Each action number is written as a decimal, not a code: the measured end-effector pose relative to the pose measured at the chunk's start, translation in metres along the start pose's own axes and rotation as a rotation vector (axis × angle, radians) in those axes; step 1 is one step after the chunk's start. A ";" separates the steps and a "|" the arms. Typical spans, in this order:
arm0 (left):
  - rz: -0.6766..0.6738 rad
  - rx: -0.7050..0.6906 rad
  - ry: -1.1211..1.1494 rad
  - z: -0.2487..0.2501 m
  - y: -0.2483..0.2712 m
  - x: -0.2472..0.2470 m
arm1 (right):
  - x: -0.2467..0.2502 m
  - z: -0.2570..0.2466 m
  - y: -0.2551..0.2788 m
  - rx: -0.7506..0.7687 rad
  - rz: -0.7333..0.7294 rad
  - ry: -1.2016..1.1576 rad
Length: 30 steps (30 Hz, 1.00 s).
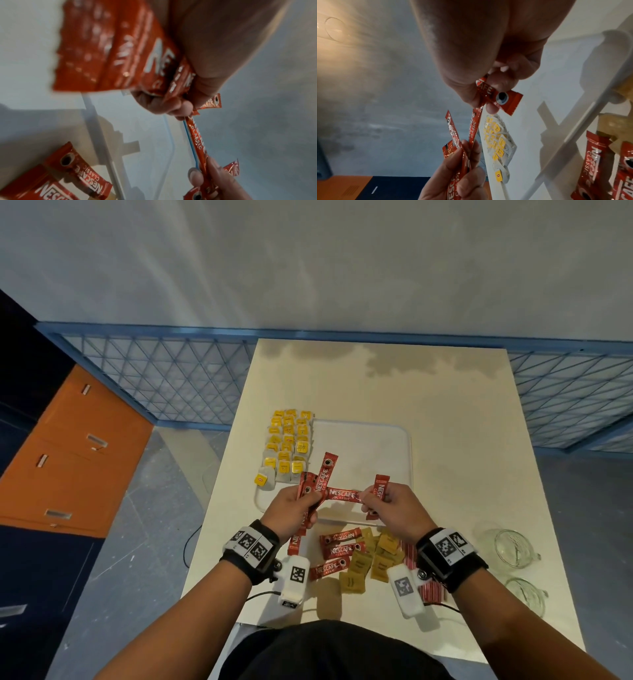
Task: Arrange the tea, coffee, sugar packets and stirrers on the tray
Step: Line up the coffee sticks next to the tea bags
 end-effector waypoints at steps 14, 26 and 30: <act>0.058 0.000 -0.047 0.005 -0.048 0.030 | -0.006 -0.017 -0.049 -0.040 0.077 -0.002; 0.085 0.023 -0.039 0.015 -0.119 0.058 | -0.019 -0.022 -0.127 -0.090 0.127 -0.048; 0.160 0.092 -0.032 0.015 -0.139 0.073 | -0.009 -0.021 -0.159 -0.108 0.189 -0.052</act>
Point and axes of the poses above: each hand's wrist, its own y-axis away from the middle knuckle, its own x-axis out of the back of the hand, z = x × y, the point moved 6 cm from there along -y, towards the middle knuckle, and after that the axes turned 12 degrees about -y, right-handed, at the moved point
